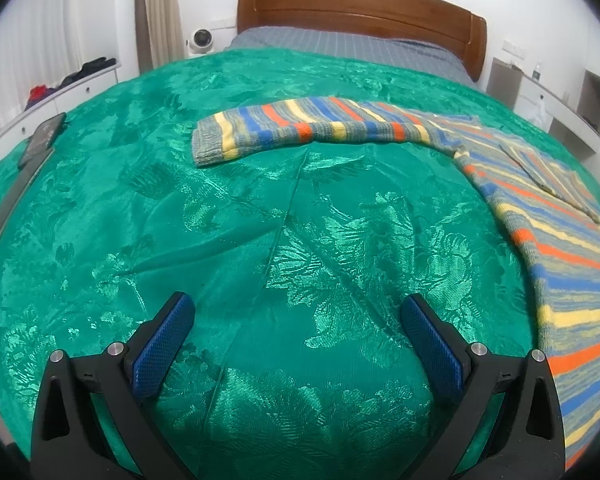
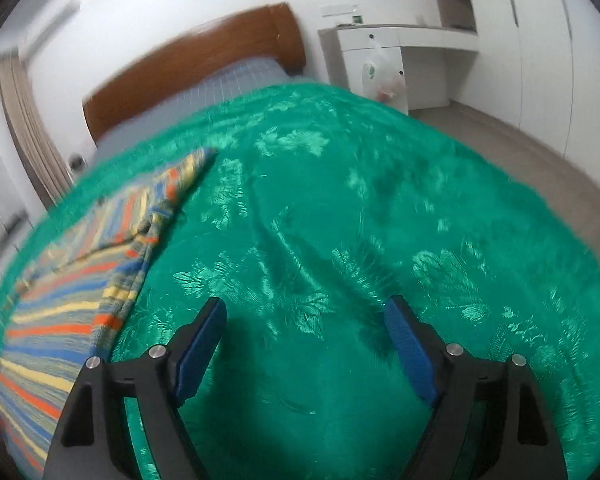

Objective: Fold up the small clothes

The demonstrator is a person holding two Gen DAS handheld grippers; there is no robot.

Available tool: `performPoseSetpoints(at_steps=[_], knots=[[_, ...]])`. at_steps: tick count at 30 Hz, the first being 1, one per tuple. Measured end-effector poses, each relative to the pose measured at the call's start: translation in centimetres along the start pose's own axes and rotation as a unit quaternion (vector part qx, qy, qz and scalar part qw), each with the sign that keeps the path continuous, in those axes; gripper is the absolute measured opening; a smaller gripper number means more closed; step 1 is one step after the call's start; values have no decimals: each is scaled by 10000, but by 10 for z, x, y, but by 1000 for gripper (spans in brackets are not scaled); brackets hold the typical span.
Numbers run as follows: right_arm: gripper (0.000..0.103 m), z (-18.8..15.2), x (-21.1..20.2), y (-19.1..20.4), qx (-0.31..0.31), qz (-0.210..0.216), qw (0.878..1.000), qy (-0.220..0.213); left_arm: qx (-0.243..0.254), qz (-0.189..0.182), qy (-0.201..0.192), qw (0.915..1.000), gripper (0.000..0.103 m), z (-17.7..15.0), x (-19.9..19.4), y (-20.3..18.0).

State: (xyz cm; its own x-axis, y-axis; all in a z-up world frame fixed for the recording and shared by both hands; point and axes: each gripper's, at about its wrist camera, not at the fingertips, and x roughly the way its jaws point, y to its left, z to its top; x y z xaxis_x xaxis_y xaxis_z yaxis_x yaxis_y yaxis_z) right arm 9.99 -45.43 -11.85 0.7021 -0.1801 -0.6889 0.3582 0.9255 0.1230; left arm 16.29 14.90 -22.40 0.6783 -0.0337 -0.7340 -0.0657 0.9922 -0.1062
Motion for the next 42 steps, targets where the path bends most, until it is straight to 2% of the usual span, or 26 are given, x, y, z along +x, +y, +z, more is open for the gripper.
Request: performPoseSetpoints(at_steps=[3,10,42], knots=[[83,0,3,-9,203,112,9997,-85,4,9,-26,10000,103,0,0,0],[88,-4,17,6,-168,-187,9997,4,4,2,-24,10000,103,0,0,-1],[90,-6,18,10,-258,-268,9993,30,11,14,-20,10000,103,-1,0,-2]])
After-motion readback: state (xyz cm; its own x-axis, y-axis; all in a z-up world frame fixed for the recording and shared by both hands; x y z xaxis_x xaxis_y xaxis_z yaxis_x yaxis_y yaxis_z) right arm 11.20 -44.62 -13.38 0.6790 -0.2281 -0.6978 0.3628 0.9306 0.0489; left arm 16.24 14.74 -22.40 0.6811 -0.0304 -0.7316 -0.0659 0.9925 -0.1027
